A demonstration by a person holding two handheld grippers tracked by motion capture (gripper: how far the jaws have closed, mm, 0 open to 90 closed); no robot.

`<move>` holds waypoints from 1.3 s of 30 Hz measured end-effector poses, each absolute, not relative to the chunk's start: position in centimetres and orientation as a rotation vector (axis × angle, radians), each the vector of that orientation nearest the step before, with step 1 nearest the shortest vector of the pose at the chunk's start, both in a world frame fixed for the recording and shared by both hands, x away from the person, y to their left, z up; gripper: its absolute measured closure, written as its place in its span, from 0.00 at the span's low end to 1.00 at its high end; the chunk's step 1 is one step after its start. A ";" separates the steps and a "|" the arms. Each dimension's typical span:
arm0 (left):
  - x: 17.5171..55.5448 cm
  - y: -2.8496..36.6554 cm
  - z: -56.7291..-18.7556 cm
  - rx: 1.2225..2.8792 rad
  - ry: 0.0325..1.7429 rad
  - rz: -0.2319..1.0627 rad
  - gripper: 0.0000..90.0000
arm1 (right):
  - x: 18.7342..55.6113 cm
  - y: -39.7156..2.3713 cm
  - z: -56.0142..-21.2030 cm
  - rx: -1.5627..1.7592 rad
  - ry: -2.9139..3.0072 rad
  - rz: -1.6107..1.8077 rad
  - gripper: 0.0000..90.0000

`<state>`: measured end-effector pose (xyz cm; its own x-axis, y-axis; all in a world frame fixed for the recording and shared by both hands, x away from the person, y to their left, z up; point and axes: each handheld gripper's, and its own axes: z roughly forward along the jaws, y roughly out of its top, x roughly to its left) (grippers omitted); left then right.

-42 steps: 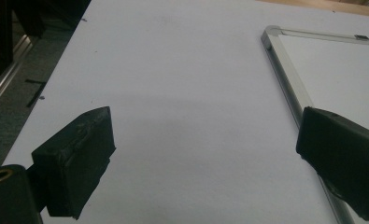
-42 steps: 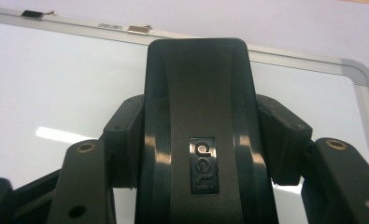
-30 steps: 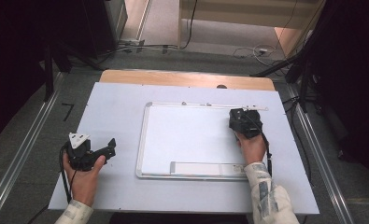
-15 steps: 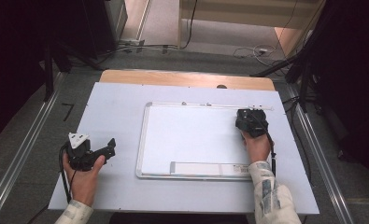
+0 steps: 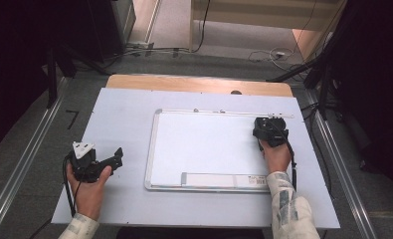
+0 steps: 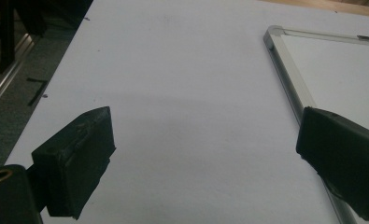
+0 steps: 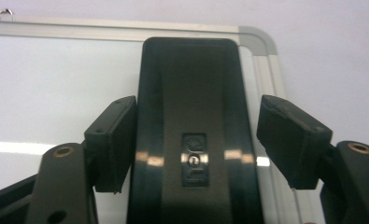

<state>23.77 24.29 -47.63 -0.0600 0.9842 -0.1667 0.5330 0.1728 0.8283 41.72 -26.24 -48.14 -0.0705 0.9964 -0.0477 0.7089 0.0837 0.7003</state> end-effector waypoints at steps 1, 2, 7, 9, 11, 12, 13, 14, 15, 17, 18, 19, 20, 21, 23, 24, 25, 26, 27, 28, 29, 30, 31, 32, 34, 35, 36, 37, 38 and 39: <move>23.8 24.3 -47.6 1.454 1.697 0.757 0.05 | 41.6 -26.3 -48.0 1.683 1.836 0.715 0.28; 23.8 24.3 -47.6 1.455 1.696 0.756 0.05 | 41.4 -26.4 -47.7 1.675 1.834 0.730 0.28; 23.7 24.3 -47.5 1.455 1.693 0.757 0.05 | 40.1 -26.1 -46.6 1.639 1.847 0.794 0.26; 23.6 24.3 -47.5 1.450 1.691 0.758 0.05 | 39.6 -25.9 -46.3 1.625 1.855 0.814 0.26; 23.6 24.4 -47.5 1.448 1.693 0.756 0.05 | 39.0 -25.8 -45.9 1.597 1.860 0.828 0.26; 23.6 24.4 -47.5 1.449 1.693 0.756 0.05 | 38.7 -25.9 -45.7 1.592 1.867 0.848 0.26; 23.5 24.4 -47.5 1.448 1.692 0.758 0.05 | 38.5 -26.0 -45.6 1.588 1.873 0.861 0.26; 23.5 24.5 -47.5 1.450 1.692 0.757 0.05 | 38.1 -26.0 -45.4 1.580 1.878 0.866 0.26; 23.5 24.5 -47.5 1.450 1.694 0.757 0.05 | 37.6 -26.2 -45.1 1.568 1.887 0.880 0.26; 23.5 24.5 -47.5 1.448 1.694 0.759 0.05 | 36.7 -26.5 -44.8 1.536 1.905 0.886 0.25; 23.5 24.5 -47.5 1.449 1.694 0.760 0.05 | 36.2 -26.8 -44.6 1.528 1.904 0.897 0.25; 23.5 24.4 -47.5 1.449 1.694 0.761 0.05 | 35.7 -27.1 -44.4 1.528 1.903 0.916 0.25; 23.5 24.4 -47.5 1.448 1.694 0.761 0.05 | 35.2 -27.5 -44.2 1.532 1.904 0.938 0.25; 23.5 24.3 -47.5 1.449 1.693 0.760 0.05 | 34.8 -27.9 -44.0 1.528 1.904 0.958 0.25; 23.5 24.3 -47.5 1.456 1.692 0.762 0.05 | 33.9 -28.7 -43.8 1.524 1.908 0.973 0.24; 23.5 24.2 -47.5 1.456 1.693 0.761 0.05 | 33.6 -29.1 -43.8 1.527 1.910 0.985 0.24; 23.5 24.2 -47.5 1.460 1.693 0.761 0.05 | 33.2 -29.4 -43.7 1.524 1.908 0.991 0.24; 23.5 24.2 -47.5 1.458 1.693 0.760 0.05 | 32.8 -29.8 -43.7 1.522 1.904 0.992 0.23; 23.5 24.1 -47.5 1.458 1.694 0.760 0.05 | 32.5 -30.2 -43.7 1.516 1.906 0.996 0.23; 23.6 24.1 -47.5 1.456 1.695 0.760 0.05 | 32.1 -30.5 -43.6 1.512 1.900 0.995 0.23; 23.6 24.2 -47.5 1.456 1.696 0.761 0.05 | 31.8 -30.9 -43.6 1.512 1.897 0.997 0.22; 23.6 24.2 -47.6 1.458 1.695 0.761 0.05 | 31.4 -31.3 -43.6 1.513 1.893 1.002 0.22; 23.6 24.3 -47.6 1.457 1.697 0.761 0.05 | 31.0 -31.7 -43.6 1.512 1.889 1.002 0.22; 23.6 24.3 -47.6 1.457 1.700 0.763 0.05 | 30.7 -32.1 -43.6 1.508 1.885 0.995 0.22; 23.6 24.4 -47.6 1.457 1.703 0.764 0.05 | 30.0 -33.0 -43.7 1.509 1.871 0.991 0.22; 23.6 24.4 -47.6 1.456 1.703 0.766 0.05 | 29.7 -33.5 -43.7 1.516 1.865 0.986 0.21; 23.6 24.4 -47.6 1.455 1.704 0.766 0.05 | 29.5 -34.0 -43.8 1.521 1.861 0.986 0.21; 23.6 24.4 -47.6 1.457 1.704 0.766 0.05 | 29.2 -34.4 -43.9 1.526 1.854 0.983 0.21; 23.6 24.4 -47.6 1.460 1.704 0.768 0.05 | 29.0 -34.8 -44.0 1.535 1.848 0.977 0.21; 23.6 24.3 -47.6 1.460 1.705 0.768 0.05 | 28.8 -35.1 -44.1 1.542 1.847 0.970 0.21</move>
